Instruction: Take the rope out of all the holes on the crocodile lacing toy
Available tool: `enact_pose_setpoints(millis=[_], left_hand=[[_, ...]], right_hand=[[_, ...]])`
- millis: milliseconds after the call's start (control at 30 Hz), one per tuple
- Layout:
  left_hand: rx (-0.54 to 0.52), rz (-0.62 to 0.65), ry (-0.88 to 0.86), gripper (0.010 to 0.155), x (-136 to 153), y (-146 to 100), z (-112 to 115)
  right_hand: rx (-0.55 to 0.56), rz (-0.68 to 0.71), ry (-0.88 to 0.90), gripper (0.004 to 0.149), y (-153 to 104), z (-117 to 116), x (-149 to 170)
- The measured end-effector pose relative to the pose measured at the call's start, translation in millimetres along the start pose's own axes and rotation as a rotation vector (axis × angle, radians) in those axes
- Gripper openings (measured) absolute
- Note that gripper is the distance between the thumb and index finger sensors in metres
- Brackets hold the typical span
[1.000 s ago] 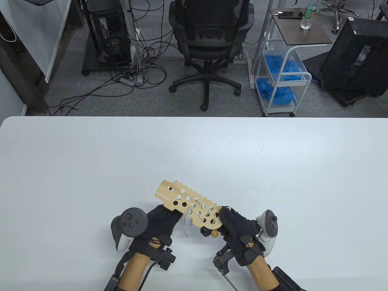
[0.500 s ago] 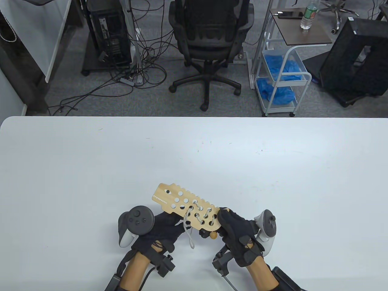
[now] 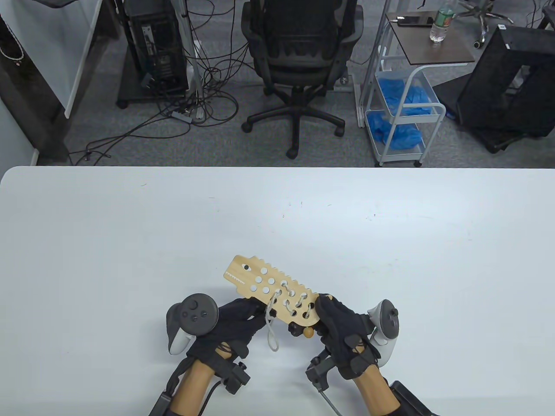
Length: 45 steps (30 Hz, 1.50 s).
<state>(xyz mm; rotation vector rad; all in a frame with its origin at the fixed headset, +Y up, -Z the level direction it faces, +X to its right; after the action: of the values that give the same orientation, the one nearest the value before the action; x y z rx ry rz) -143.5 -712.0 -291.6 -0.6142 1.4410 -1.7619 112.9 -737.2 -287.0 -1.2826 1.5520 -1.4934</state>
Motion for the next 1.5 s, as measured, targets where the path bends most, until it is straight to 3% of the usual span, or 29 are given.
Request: enact_pose_setpoints(millis=[167, 467, 1500], left_hand=[[-0.091, -0.025, 0.000, 0.053, 1.8, -3.0, -11.9], [-0.151, -0.046, 0.083, 0.055, 0.4, -5.4, -18.2], [-0.189, -0.099, 0.075, 0.056, 11.8, -5.1, -30.3]], right_hand=[[0.090, -0.027, -0.019, 0.051, 0.7, 15.5, 1.8], [0.153, -0.049, -0.043, 0.051, 3.4, 29.8, 4.8], [0.301, -0.053, 0.020, 0.051, 3.1, 68.6, 3.2]])
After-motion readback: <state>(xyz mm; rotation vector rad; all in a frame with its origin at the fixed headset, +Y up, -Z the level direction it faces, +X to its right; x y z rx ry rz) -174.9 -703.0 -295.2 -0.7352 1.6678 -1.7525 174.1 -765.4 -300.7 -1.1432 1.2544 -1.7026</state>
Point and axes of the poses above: the tracker on the back of each hand, its own x axis roughly to the little-finger side, its own y axis roughly from the wrist to the fingertips, z = x × y, the point moved 4 cm from there along y, roughly from the wrist to the fingertips, and after that the axes turned 12 degrees about -z, right-handed, at the moved point
